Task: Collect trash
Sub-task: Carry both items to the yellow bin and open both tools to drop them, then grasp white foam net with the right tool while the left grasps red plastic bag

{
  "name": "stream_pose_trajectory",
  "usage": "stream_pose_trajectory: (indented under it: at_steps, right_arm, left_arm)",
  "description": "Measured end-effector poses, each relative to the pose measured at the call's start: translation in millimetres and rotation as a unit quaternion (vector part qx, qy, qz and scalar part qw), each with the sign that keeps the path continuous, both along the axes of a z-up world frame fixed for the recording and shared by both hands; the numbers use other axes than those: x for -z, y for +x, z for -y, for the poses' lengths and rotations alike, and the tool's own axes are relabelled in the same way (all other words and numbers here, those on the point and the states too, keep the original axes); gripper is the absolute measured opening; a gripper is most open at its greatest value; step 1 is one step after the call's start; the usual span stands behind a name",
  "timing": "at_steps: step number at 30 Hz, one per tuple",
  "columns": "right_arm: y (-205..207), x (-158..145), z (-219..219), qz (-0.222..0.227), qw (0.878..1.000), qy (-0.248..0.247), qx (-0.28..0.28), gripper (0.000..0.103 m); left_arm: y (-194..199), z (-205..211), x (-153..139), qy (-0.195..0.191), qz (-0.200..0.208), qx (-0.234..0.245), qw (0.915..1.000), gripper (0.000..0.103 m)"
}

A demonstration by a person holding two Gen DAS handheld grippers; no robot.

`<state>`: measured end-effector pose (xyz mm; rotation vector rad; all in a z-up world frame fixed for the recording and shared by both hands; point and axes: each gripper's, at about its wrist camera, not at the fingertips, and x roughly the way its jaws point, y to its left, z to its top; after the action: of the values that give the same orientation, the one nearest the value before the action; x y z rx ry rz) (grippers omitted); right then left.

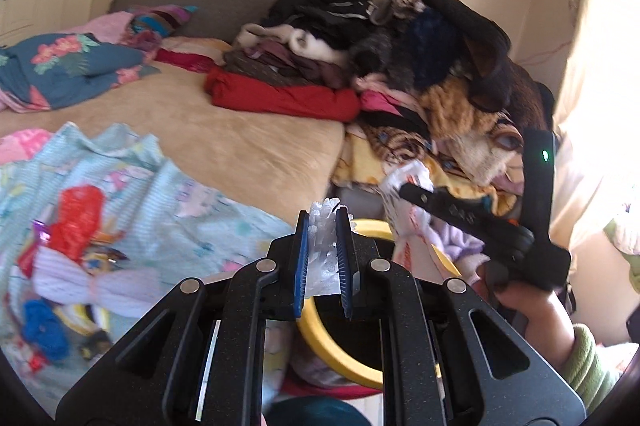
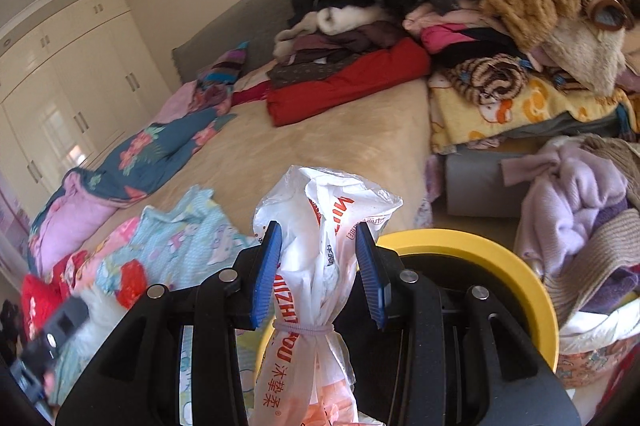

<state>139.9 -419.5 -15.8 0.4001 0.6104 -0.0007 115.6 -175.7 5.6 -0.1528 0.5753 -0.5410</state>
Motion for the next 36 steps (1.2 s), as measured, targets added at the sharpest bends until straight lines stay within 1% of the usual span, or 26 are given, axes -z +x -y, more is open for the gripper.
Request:
stream_pose_trajectory:
  at_steps: [7,11,15,20,21,22,23,24,25,26,27,29,32,36]
  right_arm:
    - [-3.5,11.7,30.4,-0.019,0.999,0.014,0.034,0.036]
    - [-4.9,17.1,43.9,-0.029,0.998,0.021,0.044,0.036]
    - [-4.8,21.1,55.6,-0.036,0.997,0.033,0.052,0.037]
    - [-5.4,24.6,63.6,-0.042,0.996,0.047,0.058,0.042]
    - [-4.6,25.7,64.3,-0.046,0.996,0.050,0.056,0.046]
    - [-3.8,26.4,64.8,-0.048,0.996,0.053,0.056,0.053]
    - [-4.0,27.0,65.2,-0.048,0.996,0.055,0.058,0.057]
    - [-4.2,27.2,65.2,-0.048,0.995,0.055,0.061,0.065]
    - [-4.2,27.3,64.7,-0.048,0.995,0.055,0.060,0.068]
    - [-3.9,27.3,63.8,-0.048,0.996,0.055,0.060,0.069]
    - [-3.5,27.2,62.2,-0.049,0.996,0.052,0.060,0.069]
    - [-2.9,26.1,58.6,-0.045,0.996,0.046,0.056,0.071]
    - [-1.6,21.9,49.1,-0.035,0.998,0.035,0.042,0.073]
    - [-0.6,14.9,31.5,-0.017,1.000,0.020,0.016,0.076]
  left_arm:
    - [2.5,32.9,22.3,-0.008,-0.024,0.044,0.9987,0.008]
    - [5.8,51.8,38.9,-0.006,-0.043,0.068,0.9967,0.008]
    - [5.1,67.7,52.7,0.000,-0.053,0.094,0.9941,0.008]
    - [5.3,82.7,65.9,0.008,-0.057,0.122,0.9909,0.010]
    - [6.0,83.9,67.9,0.009,-0.058,0.124,0.9905,0.020]
    - [6.1,84.2,69.3,0.010,-0.059,0.126,0.9902,0.028]
    - [5.1,83.4,69.9,0.012,-0.057,0.124,0.9906,0.045]
    - [4.2,80.9,69.9,0.013,-0.054,0.121,0.9911,0.055]
    - [4.2,79.2,69.8,0.014,-0.052,0.119,0.9915,0.057]
    - [4.3,76.1,69.9,0.015,-0.050,0.114,0.9920,0.061]
    - [4.2,71.4,69.2,0.017,-0.047,0.106,0.9931,0.072]
    - [3.8,60.7,66.3,0.017,-0.038,0.089,0.9952,0.086]
    - [4.1,46.5,60.4,0.023,-0.025,0.060,0.9976,0.092]
    - [7.6,25.9,51.5,0.030,-0.010,0.028,0.9991,0.092]
